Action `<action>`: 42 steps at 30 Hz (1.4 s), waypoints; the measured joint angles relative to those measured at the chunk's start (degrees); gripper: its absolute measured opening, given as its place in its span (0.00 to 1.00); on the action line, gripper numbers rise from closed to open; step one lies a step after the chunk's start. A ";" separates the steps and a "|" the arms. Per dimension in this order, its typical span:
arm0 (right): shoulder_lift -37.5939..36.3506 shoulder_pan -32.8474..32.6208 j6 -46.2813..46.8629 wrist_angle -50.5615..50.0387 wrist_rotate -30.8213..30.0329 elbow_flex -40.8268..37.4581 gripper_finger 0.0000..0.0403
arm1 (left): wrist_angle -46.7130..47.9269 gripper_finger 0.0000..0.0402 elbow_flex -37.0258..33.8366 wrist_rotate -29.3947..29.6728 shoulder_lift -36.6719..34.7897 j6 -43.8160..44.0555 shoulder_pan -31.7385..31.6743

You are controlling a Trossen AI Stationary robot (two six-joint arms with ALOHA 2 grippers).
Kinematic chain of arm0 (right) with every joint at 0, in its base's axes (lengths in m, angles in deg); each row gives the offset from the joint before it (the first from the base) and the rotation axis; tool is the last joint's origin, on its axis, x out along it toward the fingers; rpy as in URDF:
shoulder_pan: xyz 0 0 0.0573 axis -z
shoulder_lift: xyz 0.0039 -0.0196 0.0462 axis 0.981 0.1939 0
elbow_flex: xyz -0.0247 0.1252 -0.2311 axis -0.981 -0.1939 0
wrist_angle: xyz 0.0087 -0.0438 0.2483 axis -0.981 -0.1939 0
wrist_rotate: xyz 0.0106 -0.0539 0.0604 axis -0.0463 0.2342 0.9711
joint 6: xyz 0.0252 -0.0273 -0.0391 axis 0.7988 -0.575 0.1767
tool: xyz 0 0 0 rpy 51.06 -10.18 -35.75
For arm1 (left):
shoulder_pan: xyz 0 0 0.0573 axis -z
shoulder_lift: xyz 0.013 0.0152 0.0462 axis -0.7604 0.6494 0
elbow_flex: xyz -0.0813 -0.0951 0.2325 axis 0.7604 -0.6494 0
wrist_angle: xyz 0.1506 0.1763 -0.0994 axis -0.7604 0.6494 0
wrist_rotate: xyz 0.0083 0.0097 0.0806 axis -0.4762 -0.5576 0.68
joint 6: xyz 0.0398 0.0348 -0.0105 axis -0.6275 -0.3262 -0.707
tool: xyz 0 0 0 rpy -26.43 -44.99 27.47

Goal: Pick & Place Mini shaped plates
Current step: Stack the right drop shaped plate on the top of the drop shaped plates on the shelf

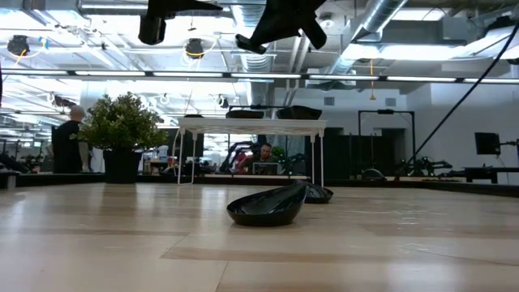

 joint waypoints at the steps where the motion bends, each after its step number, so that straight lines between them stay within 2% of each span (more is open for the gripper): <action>1: -0.21 -0.06 -0.29 -0.16 0.02 0.00 0.00 | 0.25 0.45 0.04 -0.06 0.09 -0.14 -0.20; 8: -0.39 -0.35 -0.42 -1.46 0.04 -0.02 0.00 | 6.16 0.45 -0.03 0.13 -0.54 -1.57 -1.47; 13: -0.39 -0.42 -0.41 -0.89 1.49 -0.02 0.00 | 6.45 0.45 -0.03 0.36 -3.19 -2.02 -2.00; 17: -0.39 -0.42 -0.41 -0.42 1.52 -0.02 0.00 | 6.85 0.45 0.00 2.78 -4.69 -3.61 -2.00; 30: -0.39 -0.76 -0.39 0.23 1.53 -0.02 0.00 | 9.29 0.45 0.00 3.52 -4.84 -1.74 -2.96; 42: -0.41 -1.82 -0.37 2.40 1.53 -0.03 0.00 | 6.35 0.45 0.02 3.33 2.16 4.27 -2.52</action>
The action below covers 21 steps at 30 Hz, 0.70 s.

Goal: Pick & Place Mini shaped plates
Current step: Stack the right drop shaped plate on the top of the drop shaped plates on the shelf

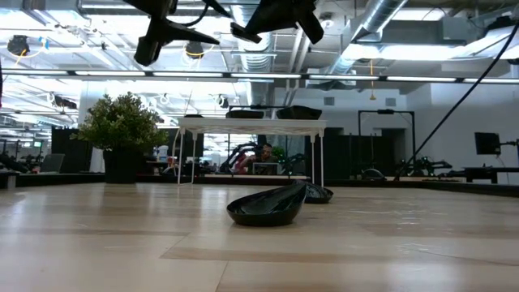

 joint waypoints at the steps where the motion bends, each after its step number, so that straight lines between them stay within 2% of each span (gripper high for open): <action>1: 0.00 0.04 0.00 -0.18 -0.02 -0.01 0.00 | -0.56 0.45 0.00 -0.04 0.34 -0.09 0.00; 21: 0.35 0.66 0.01 -0.67 -0.02 -0.01 0.00 | -4.34 0.45 0.00 1.02 0.45 -0.50 -2.58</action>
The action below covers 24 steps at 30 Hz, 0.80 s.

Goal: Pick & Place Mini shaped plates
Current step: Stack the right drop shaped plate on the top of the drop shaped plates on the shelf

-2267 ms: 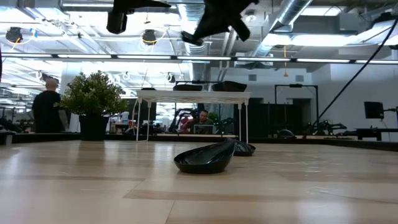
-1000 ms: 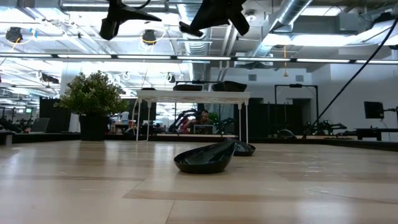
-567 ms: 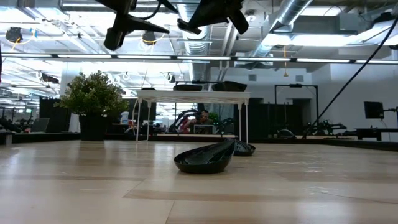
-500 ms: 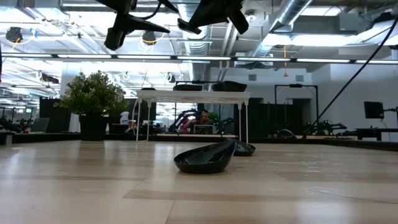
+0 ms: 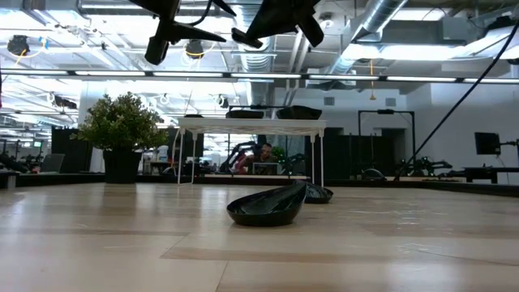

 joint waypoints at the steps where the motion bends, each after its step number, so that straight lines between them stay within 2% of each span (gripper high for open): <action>1: 0.00 0.00 0.01 0.02 0.02 0.00 0.00 | -0.18 0.45 0.00 -0.01 0.00 0.00 -0.18; 8: 0.00 -0.31 0.00 0.81 0.02 0.00 0.00 | -0.34 0.45 0.00 -2.06 0.00 0.00 -1.32; 24: 0.04 -1.19 0.03 2.36 1.52 0.00 0.00 | -0.21 0.45 0.00 -1.53 0.00 -2.38 -1.39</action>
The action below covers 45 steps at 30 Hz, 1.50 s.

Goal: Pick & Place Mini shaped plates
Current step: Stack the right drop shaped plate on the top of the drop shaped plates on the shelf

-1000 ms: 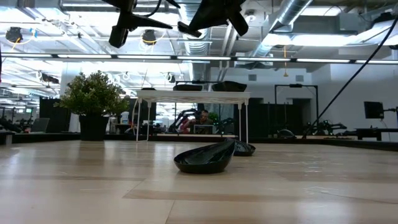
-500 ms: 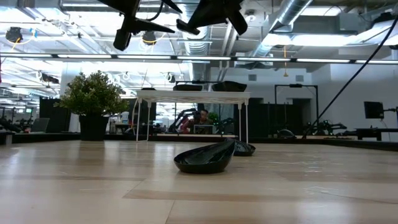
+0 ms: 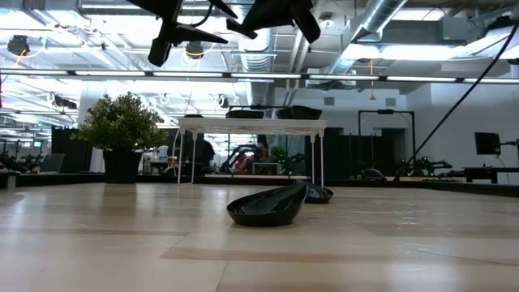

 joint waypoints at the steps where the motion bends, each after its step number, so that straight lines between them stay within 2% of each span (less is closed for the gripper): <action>1: 0.00 -0.15 0.00 0.25 0.00 0.00 0.00 | 0.03 0.44 0.00 0.00 0.00 -0.01 0.00; 5: 0.00 -0.30 -0.02 0.35 0.01 0.00 0.00 | 0.14 0.39 0.00 0.00 0.00 -0.02 0.00; 11: 0.04 0.29 -0.02 0.37 -0.02 0.00 0.00 | -0.11 0.24 0.00 0.02 0.00 -0.04 0.00; 16: 0.04 0.68 0.00 0.43 -0.07 0.00 0.00 | -0.34 0.16 0.00 0.24 0.00 -0.26 0.00; 21: 0.02 0.66 -0.02 0.53 -0.21 0.00 0.00 | -0.50 0.13 -0.07 0.49 0.00 -0.26 0.00; 31: 0.02 0.66 -0.04 0.76 -0.23 0.00 0.00 | -1.18 0.13 -0.09 0.92 0.00 -0.26 0.00; 35: 0.02 0.66 -0.05 1.10 -0.04 0.00 0.05 | -1.78 0.12 -0.09 0.90 0.00 -0.26 0.00; 45: 0.02 0.66 -3.40 0.70 -0.01 0.55 0.27 | -1.77 0.09 -0.07 1.14 -0.02 -1.70 0.00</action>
